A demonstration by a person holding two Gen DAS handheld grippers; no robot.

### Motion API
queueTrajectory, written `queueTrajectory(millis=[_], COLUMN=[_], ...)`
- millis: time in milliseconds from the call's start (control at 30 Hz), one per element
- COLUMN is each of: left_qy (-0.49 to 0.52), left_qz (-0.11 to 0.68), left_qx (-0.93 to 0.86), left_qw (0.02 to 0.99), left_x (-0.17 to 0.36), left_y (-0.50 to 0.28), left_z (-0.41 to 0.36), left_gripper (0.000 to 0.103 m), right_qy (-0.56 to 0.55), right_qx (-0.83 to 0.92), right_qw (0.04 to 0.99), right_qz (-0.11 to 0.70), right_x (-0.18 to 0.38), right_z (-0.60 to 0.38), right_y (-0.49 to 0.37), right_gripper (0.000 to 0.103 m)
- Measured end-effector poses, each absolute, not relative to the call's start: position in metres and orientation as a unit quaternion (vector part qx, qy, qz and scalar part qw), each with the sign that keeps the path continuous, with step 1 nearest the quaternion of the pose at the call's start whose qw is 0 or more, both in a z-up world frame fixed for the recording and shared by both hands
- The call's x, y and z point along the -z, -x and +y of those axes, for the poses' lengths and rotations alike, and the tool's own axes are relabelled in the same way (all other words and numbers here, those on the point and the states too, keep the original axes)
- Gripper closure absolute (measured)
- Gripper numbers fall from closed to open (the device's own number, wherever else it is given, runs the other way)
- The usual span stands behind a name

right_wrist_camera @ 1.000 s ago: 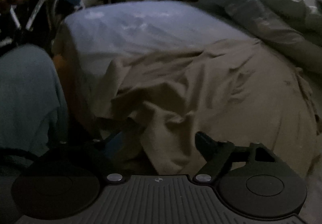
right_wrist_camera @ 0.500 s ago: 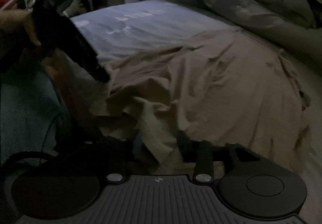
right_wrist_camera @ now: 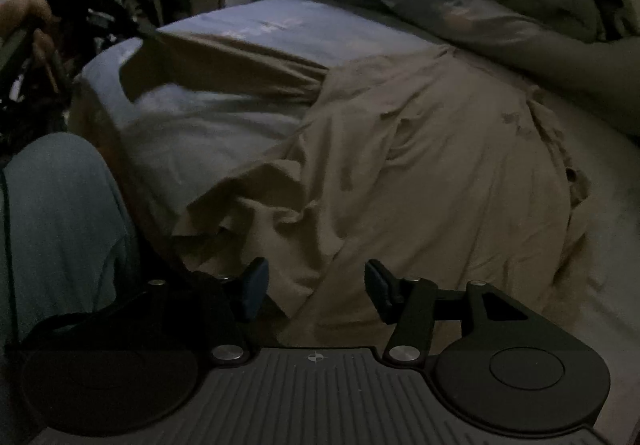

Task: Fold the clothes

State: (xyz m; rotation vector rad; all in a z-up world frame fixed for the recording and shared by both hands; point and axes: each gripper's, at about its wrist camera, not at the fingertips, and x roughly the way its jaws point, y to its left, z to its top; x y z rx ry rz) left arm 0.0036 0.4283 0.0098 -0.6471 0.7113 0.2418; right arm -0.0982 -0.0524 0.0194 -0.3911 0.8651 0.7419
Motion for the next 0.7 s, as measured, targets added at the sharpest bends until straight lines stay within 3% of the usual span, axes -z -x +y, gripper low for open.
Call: queueTrajectory(millis=[433, 700], left_qy=[0.327, 0.307], left_qz=[0.232, 0.294], left_qx=[-0.251, -0.317], left_qw=[0.881, 0.848], left_x=[-0.066, -0.043], left_y=[-0.075, -0.122], left_z=[0.553, 0.586], left_gripper=[0.098, 0.099], right_qy=[0.193, 0.197], right_qx=[-0.338, -0.33], right_qw=[0.82, 0.811], right_qz=[0.42, 0.441], right_x=[-0.026, -0.023], right_z=[-0.038, -0.03], right_y=[0.089, 0.08], right_gripper=[0.041, 0.041])
